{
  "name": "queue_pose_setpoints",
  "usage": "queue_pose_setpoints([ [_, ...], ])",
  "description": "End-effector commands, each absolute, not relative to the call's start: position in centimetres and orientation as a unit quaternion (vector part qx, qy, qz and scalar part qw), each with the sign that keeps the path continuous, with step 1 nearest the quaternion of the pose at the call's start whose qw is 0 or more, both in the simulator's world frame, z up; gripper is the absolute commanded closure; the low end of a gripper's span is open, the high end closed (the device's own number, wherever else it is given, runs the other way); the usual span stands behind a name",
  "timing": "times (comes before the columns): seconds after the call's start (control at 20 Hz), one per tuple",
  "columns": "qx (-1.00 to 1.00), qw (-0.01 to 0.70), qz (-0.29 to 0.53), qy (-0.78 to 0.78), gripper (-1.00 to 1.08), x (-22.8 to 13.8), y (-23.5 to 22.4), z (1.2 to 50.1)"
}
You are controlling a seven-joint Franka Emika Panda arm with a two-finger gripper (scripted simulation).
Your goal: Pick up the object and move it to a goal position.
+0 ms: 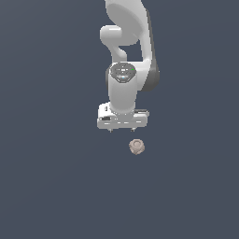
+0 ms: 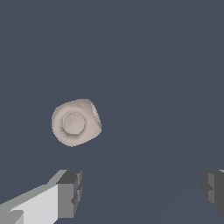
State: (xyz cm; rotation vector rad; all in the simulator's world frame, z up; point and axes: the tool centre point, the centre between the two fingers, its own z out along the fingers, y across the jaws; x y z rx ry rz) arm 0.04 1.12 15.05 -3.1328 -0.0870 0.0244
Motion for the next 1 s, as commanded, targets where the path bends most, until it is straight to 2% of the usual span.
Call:
queue_pose_setpoints([
  [0.0,-1.0,0.004,0.008,-0.029,-0.92,0.1,1.1,15.0],
  [0.3,-0.998,0.002,0.007,-0.06,-0.92,0.7,2.5,13.9],
  [0.95,-0.982,0.0,0.0,-0.19,-0.92,2.5,8.4,9.2],
])
